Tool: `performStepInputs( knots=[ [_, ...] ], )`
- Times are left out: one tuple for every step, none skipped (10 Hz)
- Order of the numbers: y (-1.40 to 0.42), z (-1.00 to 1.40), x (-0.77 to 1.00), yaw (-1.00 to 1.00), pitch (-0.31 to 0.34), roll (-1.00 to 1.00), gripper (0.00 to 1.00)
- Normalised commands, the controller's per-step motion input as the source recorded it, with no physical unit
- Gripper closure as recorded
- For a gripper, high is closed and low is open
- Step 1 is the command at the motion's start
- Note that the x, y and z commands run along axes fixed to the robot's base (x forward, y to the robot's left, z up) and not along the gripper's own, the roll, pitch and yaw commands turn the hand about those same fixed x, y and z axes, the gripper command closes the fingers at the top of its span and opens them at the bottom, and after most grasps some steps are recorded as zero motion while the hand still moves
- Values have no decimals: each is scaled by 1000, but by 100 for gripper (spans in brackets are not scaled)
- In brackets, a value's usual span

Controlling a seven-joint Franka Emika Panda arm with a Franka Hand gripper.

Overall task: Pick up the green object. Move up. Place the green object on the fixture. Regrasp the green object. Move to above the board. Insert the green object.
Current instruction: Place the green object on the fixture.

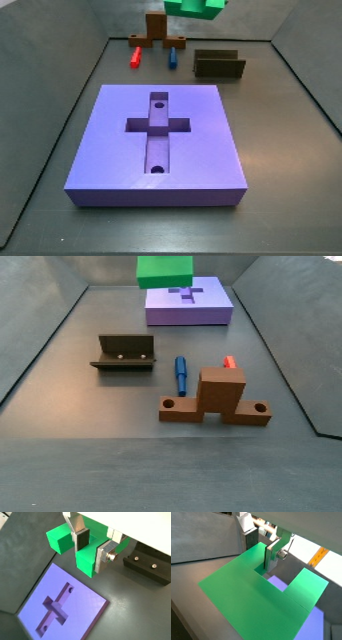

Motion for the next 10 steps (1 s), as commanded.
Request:
performStepInputs(
  knots=[
    [557,-303,657,0,80,-834,100],
    [577,-357,666,0,34,-791,100],
    [523,-320,226,0,0,-849,100],
    [0,0,0,0,-6,0,100],
    [0,-231,226,0,-49,0,100],
    [491,-337,1000,0,-191,-46,100],
    [557,-437,1000,0,-114,-117,100],
    [580,-403,1000,0,-174,-77,100],
    [523,-597,857,77,-140,0,100],
    [223,-657,857,94,-57,0,100]
  ],
)
